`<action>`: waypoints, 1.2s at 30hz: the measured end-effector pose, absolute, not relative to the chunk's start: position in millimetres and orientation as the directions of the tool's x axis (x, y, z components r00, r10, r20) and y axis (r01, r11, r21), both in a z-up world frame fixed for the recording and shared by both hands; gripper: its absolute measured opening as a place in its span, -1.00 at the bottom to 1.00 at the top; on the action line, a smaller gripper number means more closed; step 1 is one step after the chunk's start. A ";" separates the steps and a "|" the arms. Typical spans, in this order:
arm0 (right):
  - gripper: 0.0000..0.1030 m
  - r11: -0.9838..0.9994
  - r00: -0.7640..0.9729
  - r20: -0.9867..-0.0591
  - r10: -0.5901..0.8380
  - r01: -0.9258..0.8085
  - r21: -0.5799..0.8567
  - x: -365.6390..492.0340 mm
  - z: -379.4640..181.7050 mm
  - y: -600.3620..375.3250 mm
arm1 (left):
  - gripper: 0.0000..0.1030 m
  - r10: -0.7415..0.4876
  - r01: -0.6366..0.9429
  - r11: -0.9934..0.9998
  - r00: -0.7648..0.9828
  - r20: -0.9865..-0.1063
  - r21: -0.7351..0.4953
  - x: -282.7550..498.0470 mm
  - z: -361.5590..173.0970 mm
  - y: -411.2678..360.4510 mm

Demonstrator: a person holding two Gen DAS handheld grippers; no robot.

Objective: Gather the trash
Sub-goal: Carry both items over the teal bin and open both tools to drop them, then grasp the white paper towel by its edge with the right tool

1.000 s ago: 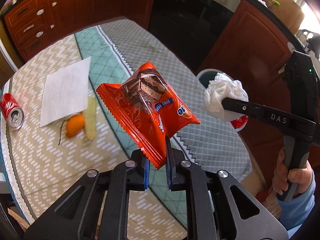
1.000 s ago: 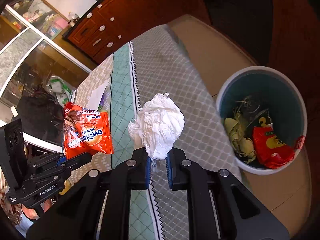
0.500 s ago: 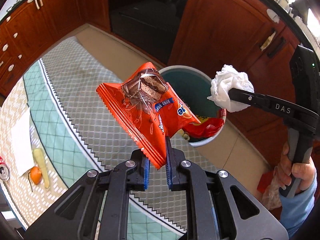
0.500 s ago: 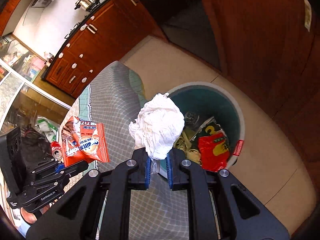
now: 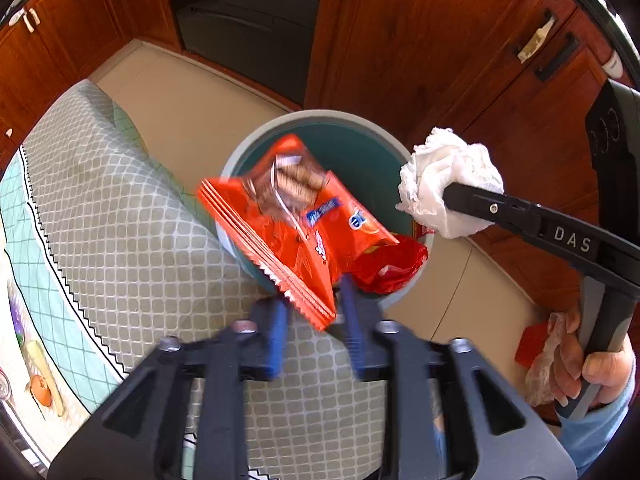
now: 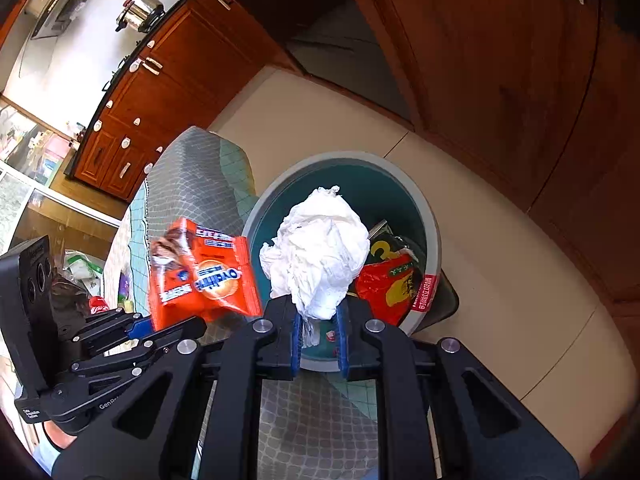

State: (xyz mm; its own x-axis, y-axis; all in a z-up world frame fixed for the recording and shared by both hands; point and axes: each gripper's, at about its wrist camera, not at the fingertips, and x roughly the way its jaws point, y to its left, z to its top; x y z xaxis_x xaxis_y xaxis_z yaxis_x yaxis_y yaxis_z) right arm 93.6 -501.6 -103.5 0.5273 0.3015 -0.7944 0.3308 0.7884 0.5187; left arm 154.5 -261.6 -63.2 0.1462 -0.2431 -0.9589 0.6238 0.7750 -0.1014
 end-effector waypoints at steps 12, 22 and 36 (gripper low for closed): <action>-0.72 0.790 0.499 -0.809 0.310 0.338 0.511 104.7 -114.6 -496.1 | 0.58 -0.243 0.576 0.811 0.173 -0.955 -0.102 160.2 -63.0 -246.0; 0.63 0.788 0.490 -0.813 0.316 0.341 0.512 112.6 -117.8 -487.3 | 0.84 -0.255 0.559 0.821 0.177 -0.951 -0.116 151.5 -64.1 -220.0; 0.68 0.783 0.413 -0.853 0.318 0.393 0.482 116.5 -123.7 -470.5 | 0.88 -0.264 0.502 0.853 0.181 -0.947 -0.142 145.1 -63.2 -174.1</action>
State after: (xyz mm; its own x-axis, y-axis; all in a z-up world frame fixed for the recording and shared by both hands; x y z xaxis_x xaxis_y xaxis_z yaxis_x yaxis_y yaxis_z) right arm 116.5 -470.5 -123.7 0.4134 0.3177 -0.8534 0.3932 0.7830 0.4820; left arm 145.1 -174.1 -63.2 0.1810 -0.2638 -0.9474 0.5024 0.8530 -0.1415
